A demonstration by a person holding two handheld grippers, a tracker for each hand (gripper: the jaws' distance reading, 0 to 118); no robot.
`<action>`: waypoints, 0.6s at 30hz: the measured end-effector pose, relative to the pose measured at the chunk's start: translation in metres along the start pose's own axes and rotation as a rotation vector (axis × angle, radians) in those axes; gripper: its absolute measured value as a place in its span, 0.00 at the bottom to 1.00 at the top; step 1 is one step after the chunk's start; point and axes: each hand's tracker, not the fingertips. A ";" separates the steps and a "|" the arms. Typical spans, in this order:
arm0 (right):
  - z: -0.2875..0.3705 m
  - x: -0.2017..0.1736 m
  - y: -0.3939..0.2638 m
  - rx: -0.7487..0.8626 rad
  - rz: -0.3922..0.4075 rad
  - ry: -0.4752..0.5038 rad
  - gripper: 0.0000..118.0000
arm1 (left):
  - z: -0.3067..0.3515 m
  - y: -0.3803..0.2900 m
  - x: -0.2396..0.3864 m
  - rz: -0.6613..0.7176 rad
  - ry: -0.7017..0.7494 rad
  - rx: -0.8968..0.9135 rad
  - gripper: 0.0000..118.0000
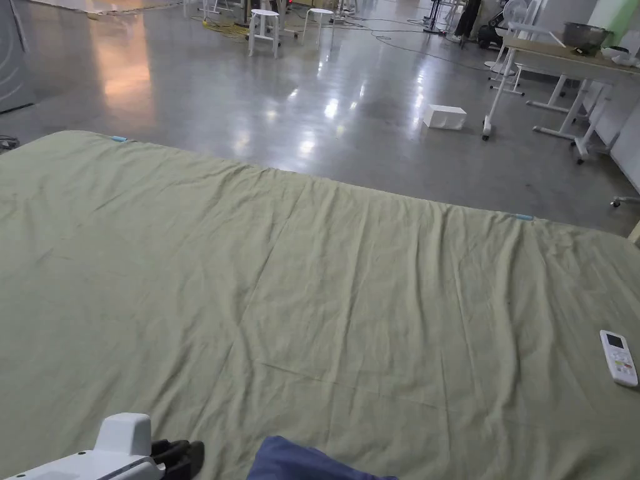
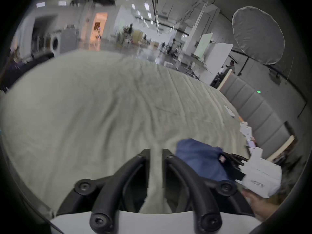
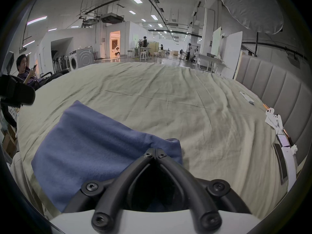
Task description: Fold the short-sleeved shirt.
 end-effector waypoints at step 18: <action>-0.002 0.004 -0.005 -0.018 -0.020 -0.013 0.00 | -0.129 -0.005 -0.006 0.272 -0.461 -0.413 0.81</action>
